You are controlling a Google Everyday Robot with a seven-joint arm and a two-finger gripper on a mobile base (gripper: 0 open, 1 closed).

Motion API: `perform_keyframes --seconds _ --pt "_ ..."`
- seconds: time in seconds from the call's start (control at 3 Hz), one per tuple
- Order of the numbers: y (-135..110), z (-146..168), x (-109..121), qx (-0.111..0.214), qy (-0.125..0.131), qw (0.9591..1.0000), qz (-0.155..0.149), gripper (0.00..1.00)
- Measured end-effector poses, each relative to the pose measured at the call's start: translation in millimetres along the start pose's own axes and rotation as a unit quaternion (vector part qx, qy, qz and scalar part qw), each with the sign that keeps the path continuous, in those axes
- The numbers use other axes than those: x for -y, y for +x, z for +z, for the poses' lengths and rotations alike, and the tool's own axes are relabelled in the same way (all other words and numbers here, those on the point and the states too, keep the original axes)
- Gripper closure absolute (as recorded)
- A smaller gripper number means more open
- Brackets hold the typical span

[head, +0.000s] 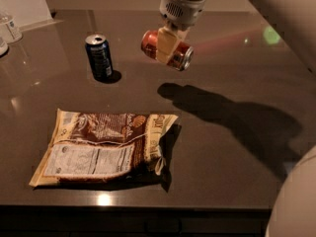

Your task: Pick coke can

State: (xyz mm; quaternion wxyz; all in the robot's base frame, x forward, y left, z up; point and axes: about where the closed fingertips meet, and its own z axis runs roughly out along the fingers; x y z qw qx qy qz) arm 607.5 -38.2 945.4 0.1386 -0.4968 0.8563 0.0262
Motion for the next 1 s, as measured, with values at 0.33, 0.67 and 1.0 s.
perform_keyframes --seconds 0.33,0.67,1.0 --pt "-7.5 -35.8 11.5 0.021 0.029 0.9992 -0.018 1.0" --pt "-10.5 -53.1 21.7 0.036 0.054 0.9974 -0.031 1.0" --pt "-10.5 -53.1 21.7 0.036 0.054 0.9974 -0.031 1.0"
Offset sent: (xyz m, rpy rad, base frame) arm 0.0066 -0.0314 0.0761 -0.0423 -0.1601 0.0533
